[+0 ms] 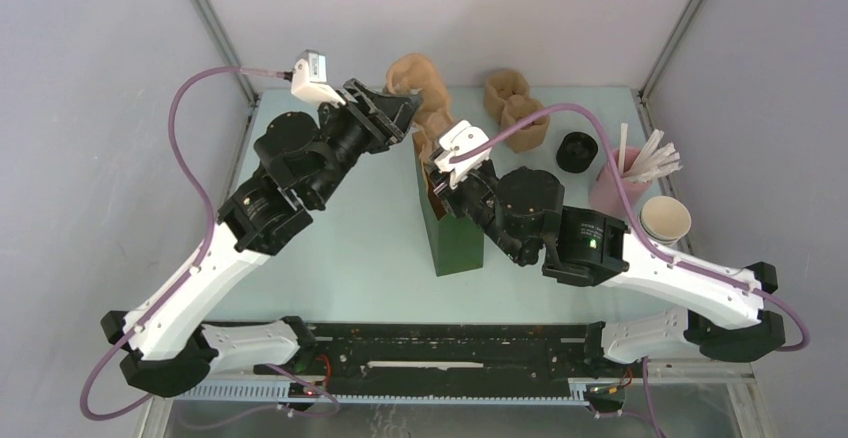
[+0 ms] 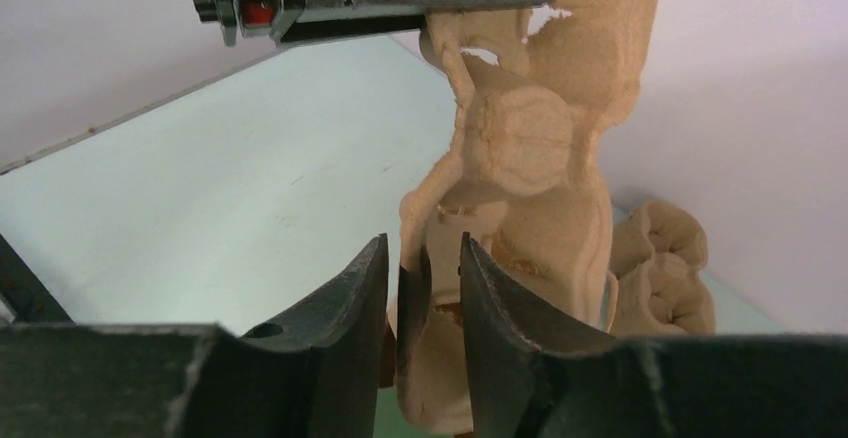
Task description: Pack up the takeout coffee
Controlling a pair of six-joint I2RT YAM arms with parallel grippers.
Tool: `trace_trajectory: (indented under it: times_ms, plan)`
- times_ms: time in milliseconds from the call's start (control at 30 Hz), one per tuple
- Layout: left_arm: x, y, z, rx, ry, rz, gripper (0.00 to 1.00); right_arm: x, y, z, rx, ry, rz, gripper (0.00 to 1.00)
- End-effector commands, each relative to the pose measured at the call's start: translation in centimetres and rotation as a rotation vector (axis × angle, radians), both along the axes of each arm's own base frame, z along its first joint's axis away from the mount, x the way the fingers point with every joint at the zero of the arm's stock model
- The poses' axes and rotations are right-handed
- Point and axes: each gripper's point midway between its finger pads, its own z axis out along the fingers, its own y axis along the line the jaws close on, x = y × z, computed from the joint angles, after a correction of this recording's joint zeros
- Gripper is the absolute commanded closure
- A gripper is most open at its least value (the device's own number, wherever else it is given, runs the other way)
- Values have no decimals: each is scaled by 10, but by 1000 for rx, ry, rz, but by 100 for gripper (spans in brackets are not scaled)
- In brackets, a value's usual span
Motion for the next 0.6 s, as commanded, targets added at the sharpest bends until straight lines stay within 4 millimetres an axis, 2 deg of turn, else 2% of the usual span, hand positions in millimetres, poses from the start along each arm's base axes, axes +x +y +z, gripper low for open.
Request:
trace_trajectory:
  times_ms: [0, 167, 233, 267, 300, 367, 433, 567]
  plan:
    - [-1, 15, 14, -9, -65, 26, 56, -12, -14, 13, 63, 39, 22, 53]
    - [-2, 22, 15, 36, -91, 23, 57, -39, -26, 2, 94, 147, 148, 25]
    - [-5, 20, 15, 71, -107, -16, 57, -55, -34, 3, 79, 128, 262, 9]
    - [-8, 18, 14, 94, -112, -42, 57, -56, -41, 2, 62, 100, 282, 6]
    - [-10, 17, 13, 118, -113, -66, 56, -54, -48, 1, 45, 75, 289, 5]
    - [-19, 12, 10, 158, -113, -131, 55, -59, -62, 5, -13, -8, 370, 11]
    - [-27, 8, 7, 189, -108, -190, 55, -67, -70, 10, -75, -146, 460, 10]
    - [-46, -4, -5, 217, -78, -320, 55, -66, -70, 21, -172, -348, 545, 9]
